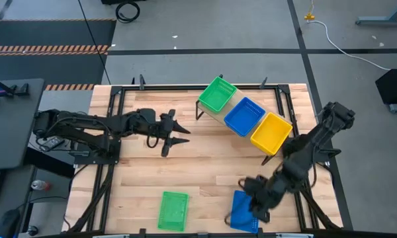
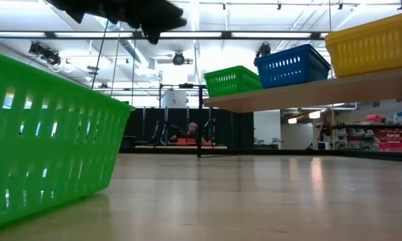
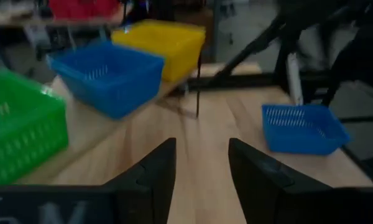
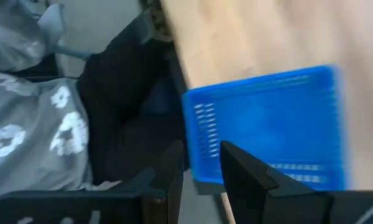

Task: Stack baskets on shelf by color
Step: Stack the blue bin on top of the blue bins on the shelf

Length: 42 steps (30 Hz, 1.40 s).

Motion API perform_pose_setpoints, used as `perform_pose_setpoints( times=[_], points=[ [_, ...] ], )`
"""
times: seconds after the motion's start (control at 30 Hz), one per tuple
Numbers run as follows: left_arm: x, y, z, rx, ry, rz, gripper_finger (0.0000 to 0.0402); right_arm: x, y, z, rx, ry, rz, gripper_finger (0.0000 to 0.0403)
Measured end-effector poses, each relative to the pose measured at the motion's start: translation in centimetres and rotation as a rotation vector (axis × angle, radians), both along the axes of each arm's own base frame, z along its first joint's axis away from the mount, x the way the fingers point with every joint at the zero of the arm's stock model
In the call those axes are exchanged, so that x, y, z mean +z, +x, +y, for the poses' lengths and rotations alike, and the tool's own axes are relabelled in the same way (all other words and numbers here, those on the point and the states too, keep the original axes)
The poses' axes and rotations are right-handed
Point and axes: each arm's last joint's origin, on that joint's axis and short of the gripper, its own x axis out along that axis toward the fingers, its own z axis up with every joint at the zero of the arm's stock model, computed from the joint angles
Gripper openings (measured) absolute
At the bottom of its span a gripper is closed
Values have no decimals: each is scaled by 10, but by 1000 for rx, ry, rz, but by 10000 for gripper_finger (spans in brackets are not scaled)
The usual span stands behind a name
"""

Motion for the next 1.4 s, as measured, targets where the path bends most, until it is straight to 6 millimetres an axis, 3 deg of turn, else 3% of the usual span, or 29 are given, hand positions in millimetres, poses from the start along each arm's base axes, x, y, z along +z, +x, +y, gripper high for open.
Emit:
perform_pose_setpoints(
  times=[0.23,0.43,0.63,0.83,1.13,1.4],
  points=[
    [-13,-1,-19,40,-112,136,167,-29,4,51,31,65,-41,111],
    [-21,-3,-52,-18,-200,218,163,-57,8,74,87,-1,-89,112],
    [-35,-1,-86,18,-206,270,163,-71,10,82,80,-67,-131,125],
    [-45,-3,-107,71,-209,301,163,-86,13,90,123,-121,-165,154],
    [-47,-7,-118,48,-223,311,162,-113,15,100,186,-147,-116,184],
    [-47,-6,-118,50,-224,305,162,-120,13,96,188,-200,-75,185]
  ],
)
